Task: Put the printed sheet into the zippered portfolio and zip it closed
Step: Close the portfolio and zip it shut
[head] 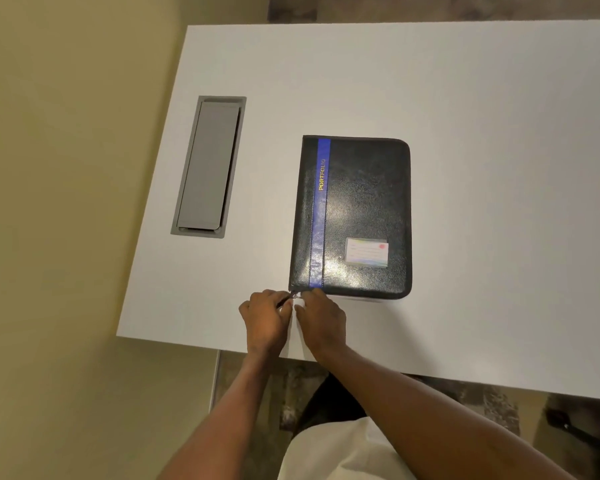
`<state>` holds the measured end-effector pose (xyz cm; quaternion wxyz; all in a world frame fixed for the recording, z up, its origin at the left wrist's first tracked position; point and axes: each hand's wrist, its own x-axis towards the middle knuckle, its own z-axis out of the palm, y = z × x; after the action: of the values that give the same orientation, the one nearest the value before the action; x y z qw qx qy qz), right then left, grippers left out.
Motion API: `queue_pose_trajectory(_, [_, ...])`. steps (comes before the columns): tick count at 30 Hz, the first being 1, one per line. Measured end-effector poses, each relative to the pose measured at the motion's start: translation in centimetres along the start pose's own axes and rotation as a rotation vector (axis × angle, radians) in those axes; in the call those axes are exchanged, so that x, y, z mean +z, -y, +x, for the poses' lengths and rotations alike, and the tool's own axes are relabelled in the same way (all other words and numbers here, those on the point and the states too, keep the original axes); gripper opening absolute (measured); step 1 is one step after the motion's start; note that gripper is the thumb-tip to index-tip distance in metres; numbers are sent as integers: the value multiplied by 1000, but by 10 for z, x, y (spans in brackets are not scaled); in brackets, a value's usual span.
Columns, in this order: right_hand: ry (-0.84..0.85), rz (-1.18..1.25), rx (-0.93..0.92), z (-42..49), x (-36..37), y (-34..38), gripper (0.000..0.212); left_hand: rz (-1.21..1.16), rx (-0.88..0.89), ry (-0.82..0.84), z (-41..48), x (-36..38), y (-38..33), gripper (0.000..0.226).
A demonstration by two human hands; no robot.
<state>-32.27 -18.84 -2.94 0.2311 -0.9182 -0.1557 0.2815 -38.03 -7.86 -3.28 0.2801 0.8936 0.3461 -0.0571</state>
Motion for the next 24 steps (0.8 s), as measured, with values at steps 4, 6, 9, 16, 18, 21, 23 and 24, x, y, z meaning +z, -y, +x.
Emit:
queue_pose_trajectory(4, [-71, 26, 112, 4, 8, 4, 23, -32, -26, -4, 2, -3, 1, 19])
queue_pose_trajectory(6, [-106, 88, 181, 5, 9, 2, 21, -11, -56, -11, 3, -4, -1, 19])
queue_pose_trajectory(9, [-96, 137, 120, 2, 14, 0, 25, -36, -87, 15, 6, -4, 0, 19])
queue_pose_trajectory(16, [-135, 587, 251, -2, 26, 8, 9, -212, -76, 111, 11, -10, 7, 11])
queue_pose_trajectory(18, [-129, 615, 292, -2, 23, 7, 7, -187, -56, 117, 13, -12, 6, 10])
queue_pose_trajectory(21, [-105, 443, 314, -1, 20, 7, 20, -124, -21, 94, 14, -13, 4, 9])
queue_pose_trajectory(23, [-77, 310, 271, -1, 18, 6, 21, -117, -22, 76, 12, -13, 4, 8])
queue_pose_trajectory(24, [-77, 256, 245, -1, 17, 6, 22, -110, -30, 69, 11, -12, 4, 8])
